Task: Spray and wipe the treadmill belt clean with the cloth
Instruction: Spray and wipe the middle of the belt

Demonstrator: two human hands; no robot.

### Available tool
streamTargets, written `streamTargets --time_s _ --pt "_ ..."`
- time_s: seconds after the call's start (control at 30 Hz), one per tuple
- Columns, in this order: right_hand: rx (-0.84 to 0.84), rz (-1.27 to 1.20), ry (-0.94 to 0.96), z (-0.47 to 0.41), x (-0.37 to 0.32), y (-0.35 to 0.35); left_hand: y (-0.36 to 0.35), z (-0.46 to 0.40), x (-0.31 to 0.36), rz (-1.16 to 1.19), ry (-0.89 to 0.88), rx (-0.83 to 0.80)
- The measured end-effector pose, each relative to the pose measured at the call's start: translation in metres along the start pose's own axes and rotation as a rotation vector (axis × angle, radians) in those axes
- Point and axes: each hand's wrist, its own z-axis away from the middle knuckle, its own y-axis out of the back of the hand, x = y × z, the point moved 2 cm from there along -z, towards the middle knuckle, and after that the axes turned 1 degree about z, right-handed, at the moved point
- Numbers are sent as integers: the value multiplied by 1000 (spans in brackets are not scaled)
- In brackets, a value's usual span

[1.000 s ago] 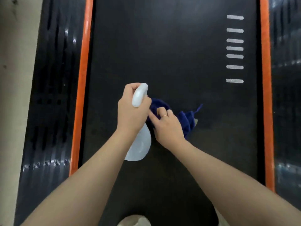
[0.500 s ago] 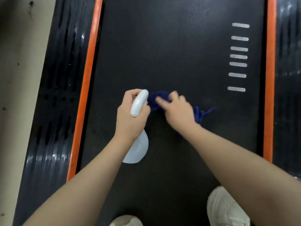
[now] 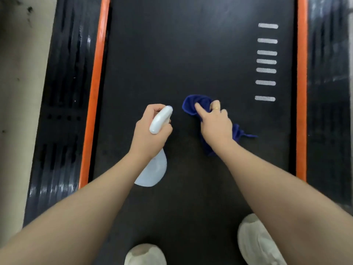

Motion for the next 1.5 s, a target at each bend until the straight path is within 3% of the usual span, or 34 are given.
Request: streamTargets --time_s 0.1,0.17,0.23,0.33,0.37,0.43,0.53,0.57,0.6,0.67,0.77,0.87,0.93,1.0,1.17,1.27,1.37,1.5 --pt "-52 -21 285 65 -5 -15 -6 2 7 -56 22 -30" --pt "-212 77 464 73 4 -18 -16 4 8 -118 20 -68" --pt "-174 56 365 36 15 -10 -24 3 7 -178 15 -86" --pt "-6 -11 -8 -16 30 4 -30 1 5 -210 10 -63" --pt "-2 -10 -51 -14 30 8 -31 2 5 -217 17 -61" --pt "-65 35 44 15 33 2 -32 7 9 -238 25 -65" --pt "-230 51 335 69 42 -9 -35 13 15 -283 29 -101" --pt "-214 61 391 65 51 -10 -38 14 16 -303 28 -130" --pt "-151 52 354 45 59 -4 -42 15 17 -330 25 -155" --pt "-39 40 91 -10 75 15 -49 17 16 -369 32 -173" --pt "-27 66 -105 -40 91 30 -56 19 19 -327 31 -153" --pt "-47 74 107 20 92 14 -62 20 29 -255 50 -97" --pt "-148 72 230 56 98 1 -70 18 35 -219 86 -67" --pt "-95 64 281 39 106 1 -80 12 38 -178 114 -34" --pt "83 -36 -23 -22 101 9 -101 -2 42 -128 124 -60" --pt "154 -146 127 35 118 -6 -112 2 47 -132 127 -58" --pt "168 -88 304 61 145 -12 -120 4 49 -164 132 -93" --pt "168 -31 47 -22 158 16 -130 7 50 -201 107 -141"
